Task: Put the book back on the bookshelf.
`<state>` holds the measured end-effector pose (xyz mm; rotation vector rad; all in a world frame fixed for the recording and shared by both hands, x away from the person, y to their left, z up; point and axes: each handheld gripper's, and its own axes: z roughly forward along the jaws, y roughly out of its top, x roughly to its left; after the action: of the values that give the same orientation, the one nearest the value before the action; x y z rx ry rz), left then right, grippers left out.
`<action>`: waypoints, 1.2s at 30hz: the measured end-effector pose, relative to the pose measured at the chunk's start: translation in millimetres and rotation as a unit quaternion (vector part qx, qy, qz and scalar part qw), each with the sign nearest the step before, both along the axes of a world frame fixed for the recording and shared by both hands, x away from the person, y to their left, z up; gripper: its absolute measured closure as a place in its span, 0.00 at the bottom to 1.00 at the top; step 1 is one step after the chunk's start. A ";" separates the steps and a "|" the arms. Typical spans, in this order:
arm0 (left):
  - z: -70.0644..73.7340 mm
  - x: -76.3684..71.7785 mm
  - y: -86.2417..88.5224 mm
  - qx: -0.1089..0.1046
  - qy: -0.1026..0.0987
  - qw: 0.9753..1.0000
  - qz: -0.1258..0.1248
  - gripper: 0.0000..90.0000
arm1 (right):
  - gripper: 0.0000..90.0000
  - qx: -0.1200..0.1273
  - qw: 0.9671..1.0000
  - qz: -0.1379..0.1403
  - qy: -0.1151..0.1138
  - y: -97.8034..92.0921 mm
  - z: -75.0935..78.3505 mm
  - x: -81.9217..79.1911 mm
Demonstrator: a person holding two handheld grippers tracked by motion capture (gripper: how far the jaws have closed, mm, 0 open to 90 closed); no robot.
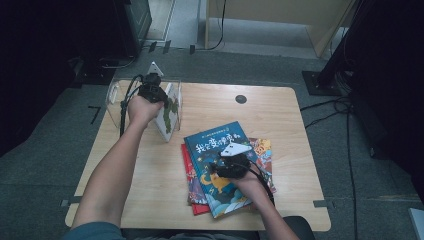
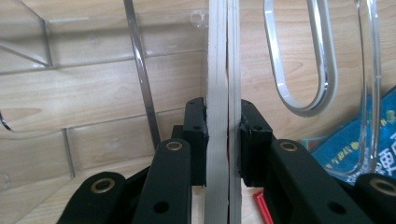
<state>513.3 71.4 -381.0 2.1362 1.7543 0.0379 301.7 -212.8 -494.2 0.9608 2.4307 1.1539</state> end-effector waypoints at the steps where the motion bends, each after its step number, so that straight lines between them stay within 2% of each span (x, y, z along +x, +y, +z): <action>1: 1.7 -0.3 -0.2 -0.006 -0.002 1.000 0.000 0.82 | 0.51 0.000 1.000 0.001 0.000 -0.1 0.0 0.2; 5: 8.7 -2.0 1.0 -0.014 -0.010 1.000 0.000 0.78 | 0.51 0.002 1.000 0.001 0.001 -0.3 0.0 0.4; 9: 20.6 -5.4 5.3 -0.009 -0.018 1.000 -0.008 0.74 | 0.51 0.005 1.000 0.003 0.003 -1.0 0.1 1.1; 14: 28.5 -11.3 12.5 -0.008 -0.032 0.999 -0.012 0.73 | 0.52 0.010 1.000 -0.002 0.012 -1.5 1.5 2.8; 23: 41.0 -21.9 19.6 -0.009 -0.048 0.999 -0.025 0.77 | 0.56 0.024 1.000 -0.009 0.013 -5.4 4.7 5.1; 26: 44.2 -28.1 20.1 -0.016 -0.050 0.998 -0.039 0.79 | 0.56 0.028 0.999 -0.016 0.016 -9.0 5.9 6.1; 31: 44.1 -35.0 20.7 -0.028 -0.052 0.997 -0.048 0.82 | 0.58 0.029 0.999 -0.023 0.016 -14.3 7.0 7.3; 36: 37.4 -43.7 22.6 -0.042 -0.050 0.996 -0.058 0.83 | 0.59 0.035 0.999 -0.034 0.018 -21.7 8.5 8.5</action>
<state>469.6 94.0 -343.6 2.1323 1.5468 0.0403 310.1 -234.5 -485.7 1.0851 2.3800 1.2162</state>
